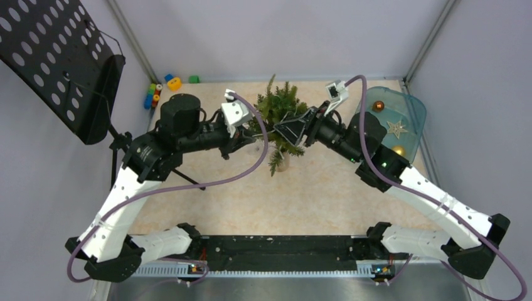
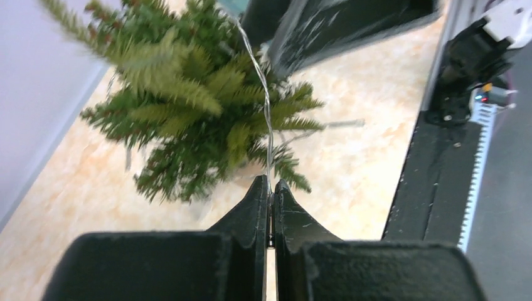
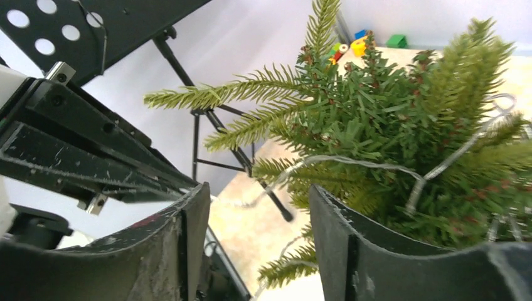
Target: Decorate the small christmas tree
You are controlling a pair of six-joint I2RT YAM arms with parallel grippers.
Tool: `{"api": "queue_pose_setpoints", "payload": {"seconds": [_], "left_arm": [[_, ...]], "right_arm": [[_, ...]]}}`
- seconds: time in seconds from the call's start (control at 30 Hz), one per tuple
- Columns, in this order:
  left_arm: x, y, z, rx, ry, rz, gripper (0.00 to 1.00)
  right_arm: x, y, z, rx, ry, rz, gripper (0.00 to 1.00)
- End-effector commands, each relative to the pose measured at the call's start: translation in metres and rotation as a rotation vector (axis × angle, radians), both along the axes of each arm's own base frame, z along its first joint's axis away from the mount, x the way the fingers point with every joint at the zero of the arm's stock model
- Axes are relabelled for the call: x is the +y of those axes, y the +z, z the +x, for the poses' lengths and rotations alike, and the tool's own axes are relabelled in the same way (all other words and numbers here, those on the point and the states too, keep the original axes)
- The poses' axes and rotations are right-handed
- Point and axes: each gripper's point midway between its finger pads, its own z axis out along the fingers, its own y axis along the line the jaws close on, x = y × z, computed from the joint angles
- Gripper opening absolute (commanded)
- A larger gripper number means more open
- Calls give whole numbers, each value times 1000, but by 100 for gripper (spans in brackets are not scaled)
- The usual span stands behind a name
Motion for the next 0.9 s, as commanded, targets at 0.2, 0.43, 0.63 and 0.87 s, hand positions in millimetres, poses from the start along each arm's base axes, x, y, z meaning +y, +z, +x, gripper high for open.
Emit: {"api": "queue_pose_setpoints", "payload": {"seconds": [0.2, 0.43, 0.63, 0.87], "left_arm": [[44, -39, 38, -88, 188, 159, 0], [40, -74, 55, -6, 165, 207, 0], [31, -93, 63, 24, 127, 198, 0], [16, -111, 72, 62, 93, 175, 0]], "right_arm": [[-67, 51, -27, -153, -121, -49, 68], [-72, 49, -26, -169, -140, -80, 70], [-72, 46, -24, -179, -146, -100, 70], [-72, 43, -24, -190, -145, -110, 71]]}}
